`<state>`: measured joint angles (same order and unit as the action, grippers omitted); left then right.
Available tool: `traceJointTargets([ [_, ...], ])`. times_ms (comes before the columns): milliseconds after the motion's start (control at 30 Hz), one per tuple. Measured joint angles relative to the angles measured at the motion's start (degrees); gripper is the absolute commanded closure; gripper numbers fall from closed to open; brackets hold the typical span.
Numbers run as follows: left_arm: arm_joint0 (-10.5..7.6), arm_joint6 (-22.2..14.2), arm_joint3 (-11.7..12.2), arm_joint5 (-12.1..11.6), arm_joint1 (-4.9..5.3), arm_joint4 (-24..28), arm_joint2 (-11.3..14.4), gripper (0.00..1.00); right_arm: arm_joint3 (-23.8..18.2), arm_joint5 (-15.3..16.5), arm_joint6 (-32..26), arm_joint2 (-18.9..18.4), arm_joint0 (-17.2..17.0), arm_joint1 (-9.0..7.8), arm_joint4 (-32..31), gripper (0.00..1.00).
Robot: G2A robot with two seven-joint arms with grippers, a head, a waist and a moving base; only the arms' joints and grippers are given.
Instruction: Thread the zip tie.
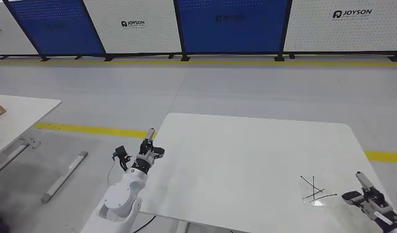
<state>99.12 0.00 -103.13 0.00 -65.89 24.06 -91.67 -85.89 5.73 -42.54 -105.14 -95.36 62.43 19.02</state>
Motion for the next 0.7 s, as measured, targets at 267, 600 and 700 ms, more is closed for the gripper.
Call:
traceJointTargets([
  [267, 0.0, 0.0, 0.0, 0.0, 0.0, 0.0, 0.0, 0.0, 2.37, 5.54, -3.0, -0.1, -0.15, -0.42, -3.87, 0.0],
  [600, 0.0, 0.0, 0.0, 0.0, 0.0, 0.0, 0.0, 0.0, 5.97, 6.44, -5.3, 1.67, 2.99, -0.83, -6.89, 0.0],
  [700, 0.0, 0.0, 0.0, 0.0, 0.0, 0.0, 0.0, 0.0, 5.94, 6.43, -5.27, 1.65, 2.95, -0.83, -6.88, 0.0],
])
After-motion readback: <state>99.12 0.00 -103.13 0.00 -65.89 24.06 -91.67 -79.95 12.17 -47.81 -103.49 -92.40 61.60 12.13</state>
